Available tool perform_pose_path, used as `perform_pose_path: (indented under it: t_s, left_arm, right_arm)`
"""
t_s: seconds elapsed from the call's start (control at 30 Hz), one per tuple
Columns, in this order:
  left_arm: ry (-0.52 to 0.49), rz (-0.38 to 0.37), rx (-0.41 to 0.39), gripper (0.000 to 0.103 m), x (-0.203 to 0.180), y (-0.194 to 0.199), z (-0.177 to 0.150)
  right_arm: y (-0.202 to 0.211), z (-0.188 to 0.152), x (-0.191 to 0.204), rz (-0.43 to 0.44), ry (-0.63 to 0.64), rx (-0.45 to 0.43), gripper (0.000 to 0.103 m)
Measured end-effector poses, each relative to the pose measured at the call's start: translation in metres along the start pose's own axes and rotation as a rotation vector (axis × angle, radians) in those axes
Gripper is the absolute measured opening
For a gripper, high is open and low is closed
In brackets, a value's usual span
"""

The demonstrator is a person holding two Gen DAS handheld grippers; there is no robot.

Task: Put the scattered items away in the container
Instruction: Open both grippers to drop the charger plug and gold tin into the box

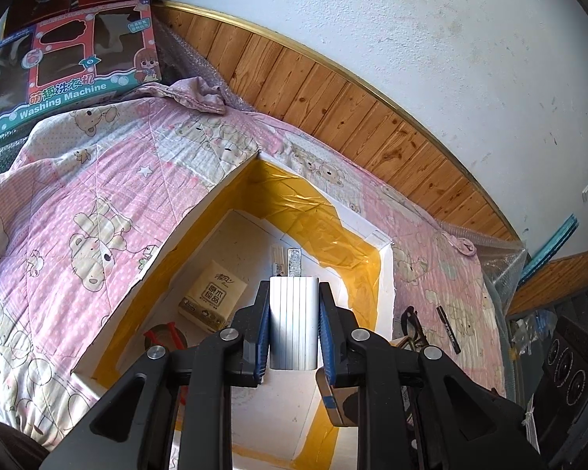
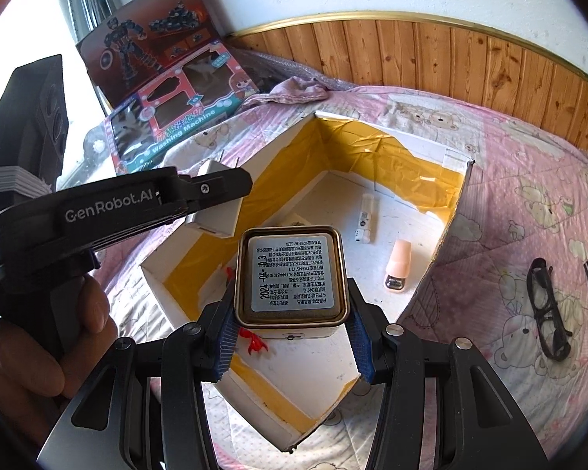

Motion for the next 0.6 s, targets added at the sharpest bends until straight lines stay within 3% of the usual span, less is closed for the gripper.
perform_pose_path:
  t_s: [0.6]
  left_arm:
    - [-0.044, -0.019, 0.063, 0.023, -0.011, -0.048, 0.029]
  right_arm:
    - [-0.031, 0.005, -0.009, -0.004, 0.003, 0.041, 0.051]
Point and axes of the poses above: each gripper's, at about its wrist camera, not at the fingertips, and y roughly against the way its jaws point, x to its left, z to its top, the point moved 4 cm from there along -y, roughly the way its jaws point, and after that the axes turned 2 degrees about z, right-handed, at the moved point
